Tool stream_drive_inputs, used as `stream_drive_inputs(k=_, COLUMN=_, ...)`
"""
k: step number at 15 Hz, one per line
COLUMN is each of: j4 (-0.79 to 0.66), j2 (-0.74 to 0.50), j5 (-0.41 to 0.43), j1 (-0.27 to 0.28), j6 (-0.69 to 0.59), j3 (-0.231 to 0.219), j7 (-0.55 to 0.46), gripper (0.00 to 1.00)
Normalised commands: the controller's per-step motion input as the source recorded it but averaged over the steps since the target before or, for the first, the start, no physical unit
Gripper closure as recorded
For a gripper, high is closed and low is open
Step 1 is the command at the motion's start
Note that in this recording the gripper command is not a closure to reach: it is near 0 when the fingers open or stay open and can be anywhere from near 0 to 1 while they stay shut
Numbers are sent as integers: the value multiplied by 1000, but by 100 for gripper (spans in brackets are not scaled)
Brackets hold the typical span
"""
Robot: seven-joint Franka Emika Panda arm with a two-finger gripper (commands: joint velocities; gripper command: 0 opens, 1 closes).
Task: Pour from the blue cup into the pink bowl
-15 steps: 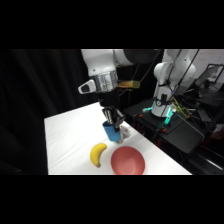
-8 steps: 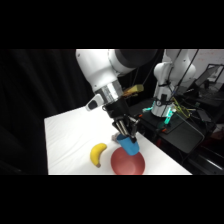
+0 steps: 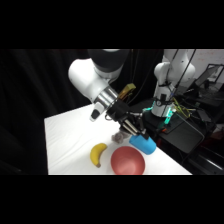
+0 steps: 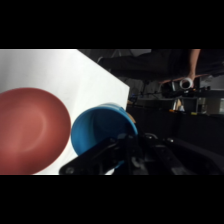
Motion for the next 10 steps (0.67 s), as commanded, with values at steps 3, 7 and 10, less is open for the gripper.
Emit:
stream_drive_inputs(k=3, j4=433, j2=395, j5=278, j1=-145, j6=-666, j3=-29, j7=-243, gripper=4)
stream_drive_inputs(k=7, j4=484, j2=409, j5=225, j1=-48, j6=-482, j3=-43, j7=5, gripper=4)
stream_drive_inputs(k=10, j4=455, j2=343, j5=193, j1=1, j6=-337, j3=-31, j7=139, gripper=4)
